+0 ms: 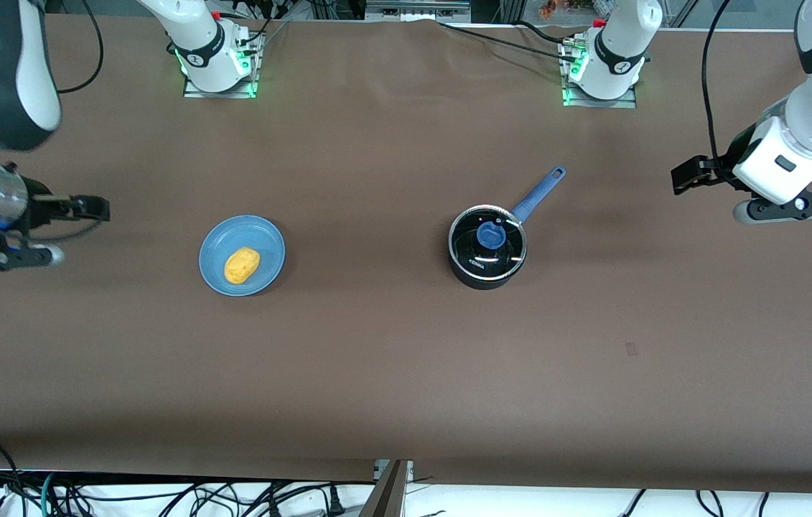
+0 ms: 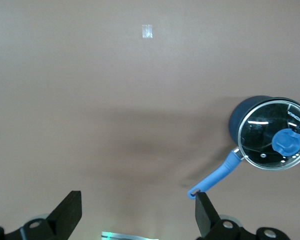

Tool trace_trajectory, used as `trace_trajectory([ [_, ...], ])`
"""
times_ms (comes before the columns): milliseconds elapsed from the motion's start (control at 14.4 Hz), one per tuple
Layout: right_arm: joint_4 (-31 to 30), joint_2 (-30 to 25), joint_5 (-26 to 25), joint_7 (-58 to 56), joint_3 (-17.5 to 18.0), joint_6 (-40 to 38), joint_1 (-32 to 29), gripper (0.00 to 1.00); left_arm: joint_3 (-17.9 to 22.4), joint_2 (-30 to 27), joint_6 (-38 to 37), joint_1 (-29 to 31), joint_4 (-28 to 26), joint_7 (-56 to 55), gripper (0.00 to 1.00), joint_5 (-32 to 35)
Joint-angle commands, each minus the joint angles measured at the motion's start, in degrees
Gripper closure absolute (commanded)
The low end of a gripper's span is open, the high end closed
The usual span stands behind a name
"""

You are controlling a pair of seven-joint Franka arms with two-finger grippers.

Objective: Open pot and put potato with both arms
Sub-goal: 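Reach the right gripper to the potato while the left gripper reaches the lid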

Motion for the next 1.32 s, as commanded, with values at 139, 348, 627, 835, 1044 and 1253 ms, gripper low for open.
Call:
trace_trajectory([
  [139, -6.37, 3.17, 3.88, 21.08, 2.69, 8.40, 0.72, 0.00, -4.18, 1.30, 2.53, -0.17, -3.78, -8.71, 0.00, -7.25],
  [348, -9.63, 5.80, 3.89, 37.15, 7.43, 13.51, 1.07, 0.00, -8.30, 4.38, 15.25, -0.44, -9.66, -14.23, 0.00, -9.47],
  [627, -13.84, 8.44, 3.88, 47.90, 9.12, 22.54, 2.56, 0.00, -19.10, 7.01, 30.38, -0.70, -17.05, -30.13, 0.00, -8.77],
  [835, -17.37, 9.41, 3.88, 49.95, 9.12, 28.45, 3.44, 0.00, -21.59, 12.45, 37.43, -3.41, -17.59, -37.36, 0.00, -3.61],
  [1044, -20.70, 11.17, 3.89, 52.31, 9.20, 35.11, 3.44, 0.00, -21.68, 18.52, 41.92, -6.93, -17.15, -45.08, 0.00, 9.91],
  [1253, -22.82, 11.95, 3.88, 53.11, 9.20, 39.00, 3.71, 0.00, -21.68, 21.69, 42.63, -8.96, -16.80, -50.82, 0.00, 18.46],
])
